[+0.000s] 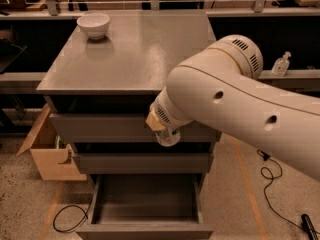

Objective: Place 7up can into bottom drawer

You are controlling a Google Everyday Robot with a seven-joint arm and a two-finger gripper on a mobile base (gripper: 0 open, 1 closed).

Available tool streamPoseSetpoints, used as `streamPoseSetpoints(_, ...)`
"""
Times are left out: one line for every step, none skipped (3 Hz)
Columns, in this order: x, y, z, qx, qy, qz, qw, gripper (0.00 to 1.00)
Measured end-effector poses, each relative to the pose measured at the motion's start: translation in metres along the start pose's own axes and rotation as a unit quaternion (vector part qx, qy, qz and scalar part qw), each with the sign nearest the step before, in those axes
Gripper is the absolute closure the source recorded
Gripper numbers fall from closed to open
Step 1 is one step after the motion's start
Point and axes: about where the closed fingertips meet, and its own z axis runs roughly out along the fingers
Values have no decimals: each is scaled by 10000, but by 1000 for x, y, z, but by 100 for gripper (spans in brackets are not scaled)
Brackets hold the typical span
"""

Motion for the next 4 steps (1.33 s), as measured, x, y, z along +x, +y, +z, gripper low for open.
streamPoseSetpoints(19, 7, 26, -141, -24, 278, 9995, 100)
streamPoseSetpoints(62, 25, 75, -333, -9, 741, 9967, 100)
streamPoseSetpoints(92, 43, 109, -441, -162, 1106, 9928, 100)
streamPoseSetpoints(106, 53, 127, -515, -433, 1460, 9870, 100)
